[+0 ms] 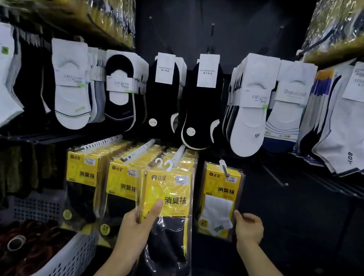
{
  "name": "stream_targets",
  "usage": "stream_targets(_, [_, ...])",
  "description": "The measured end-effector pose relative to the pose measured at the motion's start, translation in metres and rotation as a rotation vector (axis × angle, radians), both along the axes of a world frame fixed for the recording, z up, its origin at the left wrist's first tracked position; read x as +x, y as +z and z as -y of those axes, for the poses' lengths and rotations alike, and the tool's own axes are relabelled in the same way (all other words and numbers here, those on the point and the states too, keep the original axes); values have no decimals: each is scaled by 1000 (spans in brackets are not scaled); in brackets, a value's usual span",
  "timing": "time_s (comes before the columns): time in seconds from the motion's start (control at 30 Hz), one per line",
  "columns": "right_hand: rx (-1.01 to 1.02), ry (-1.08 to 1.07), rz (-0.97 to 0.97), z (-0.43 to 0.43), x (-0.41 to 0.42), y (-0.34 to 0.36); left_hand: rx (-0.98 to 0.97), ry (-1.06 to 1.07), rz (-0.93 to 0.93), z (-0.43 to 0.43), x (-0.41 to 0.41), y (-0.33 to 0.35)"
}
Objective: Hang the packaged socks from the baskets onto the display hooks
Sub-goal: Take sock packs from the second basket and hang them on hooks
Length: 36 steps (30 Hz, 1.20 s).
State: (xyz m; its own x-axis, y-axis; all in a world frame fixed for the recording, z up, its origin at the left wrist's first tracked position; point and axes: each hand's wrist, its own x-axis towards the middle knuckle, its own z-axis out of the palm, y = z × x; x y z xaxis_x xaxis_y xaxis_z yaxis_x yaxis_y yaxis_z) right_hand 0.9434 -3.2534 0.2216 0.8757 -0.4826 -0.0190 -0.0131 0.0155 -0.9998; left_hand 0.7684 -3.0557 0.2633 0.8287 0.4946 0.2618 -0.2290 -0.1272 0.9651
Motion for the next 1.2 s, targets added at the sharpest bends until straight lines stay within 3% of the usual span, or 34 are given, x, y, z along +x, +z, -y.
stream_targets(0.07, [28, 46, 9, -1, -8, -6, 0, -5, 9, 2, 1, -2])
stream_targets(0.33, [100, 644, 277, -20, -91, 31, -102, -119, 26, 26, 6, -9])
stream_targets(0.57, [129, 758, 310, -15, -120, 46, -76, -72, 44, 35, 6, -10])
stream_targets(0.83, [235, 655, 172, -1, -105, 26, 27, -39, 37, 27, 3, -4])
stream_targets(1.07, [238, 404, 286, 31, -86, 37, 144, 113, 121, -4, 3, 1])
stream_targets(1.2, [101, 419, 339, 31, -72, 48, 169, 128, 101, -12, 3, 4])
